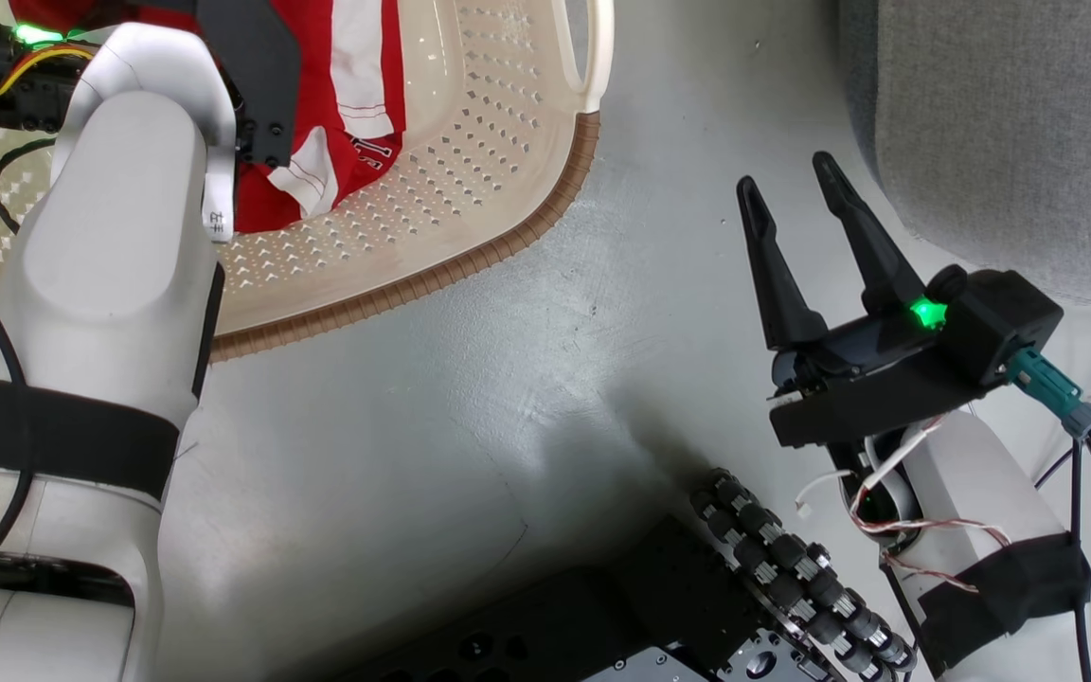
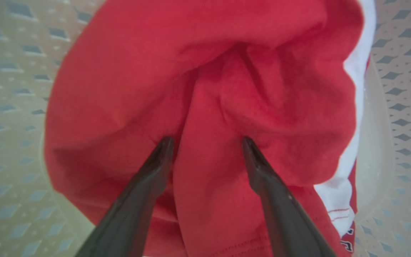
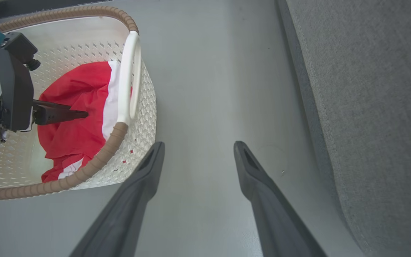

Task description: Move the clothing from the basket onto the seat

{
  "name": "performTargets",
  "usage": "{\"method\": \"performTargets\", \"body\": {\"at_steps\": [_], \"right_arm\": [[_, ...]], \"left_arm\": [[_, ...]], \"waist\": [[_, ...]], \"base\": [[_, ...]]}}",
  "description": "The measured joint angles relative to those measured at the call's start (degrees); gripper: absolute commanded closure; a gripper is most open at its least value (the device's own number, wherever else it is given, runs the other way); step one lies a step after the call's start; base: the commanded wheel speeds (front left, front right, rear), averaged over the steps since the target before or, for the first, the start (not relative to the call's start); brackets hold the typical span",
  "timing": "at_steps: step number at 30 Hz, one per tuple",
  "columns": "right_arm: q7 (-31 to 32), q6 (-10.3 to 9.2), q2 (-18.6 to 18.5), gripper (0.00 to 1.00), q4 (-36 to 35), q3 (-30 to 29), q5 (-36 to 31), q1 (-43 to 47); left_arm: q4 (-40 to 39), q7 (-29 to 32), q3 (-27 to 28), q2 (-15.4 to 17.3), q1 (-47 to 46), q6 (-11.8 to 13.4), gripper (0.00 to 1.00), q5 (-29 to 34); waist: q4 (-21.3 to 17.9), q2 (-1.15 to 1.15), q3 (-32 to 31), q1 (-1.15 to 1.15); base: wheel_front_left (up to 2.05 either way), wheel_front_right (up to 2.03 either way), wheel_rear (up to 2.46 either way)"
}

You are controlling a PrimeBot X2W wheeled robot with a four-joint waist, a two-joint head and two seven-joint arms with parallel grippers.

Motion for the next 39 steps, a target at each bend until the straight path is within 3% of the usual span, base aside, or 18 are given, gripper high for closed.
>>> {"method": "performTargets", "body": {"at_steps": [16, 18, 20, 21, 32, 39], "right_arm": [[0.00, 0.00, 0.01, 0.00, -0.36, -0.71, -0.09, 0.78], [0.00, 0.00, 0.02, 0.00, -0.53, -0.73, -0.09, 0.77], [0.00, 0.00, 0.02, 0.00, -0.63, -0.80, -0.09, 0.77], [0.00, 0.00, 0.02, 0.00, -0.67, -0.83, -0.08, 0.77], [0.01, 0.00, 0.09, 0.00, 0.00, -0.02, 1.62, -0.79], [0.00, 0.00, 0.03, 0.00, 2.53, -3.64, 0.22, -1.32]], "left_arm": [[2.44, -1.03, 0.23, -1.54, -0.84, 0.01, 0.02, -0.11], [2.75, -1.27, 0.05, -1.55, -1.04, 0.01, 0.53, -0.11], [2.99, -1.53, -0.13, -1.58, -1.23, 0.00, 0.90, -0.11], [3.15, -1.64, -0.27, -1.60, -1.35, 0.00, 1.00, -0.11], [3.94, -5.26, 0.42, -0.94, -1.38, -0.57, 1.00, -0.47], [4.27, -9.94, 1.07, -2.35, 1.59, -1.41, 1.00, -2.97]], "waist": [[0.11, 0.00, 0.55, 0.00], [0.10, 0.00, 0.55, 0.00], [0.08, 0.00, 0.53, 0.00], [0.06, 0.00, 0.51, 0.00], [-0.80, 0.00, -1.20, 0.00], [-0.24, 0.00, -4.38, 0.00]], "base": [[0.00, 0.00, 0.00], [0.00, 0.00, 0.00], [0.00, 0.00, 0.00], [0.00, 0.00, 0.00], [0.00, 0.00, 0.00], [0.00, 0.00, 0.00]]}}
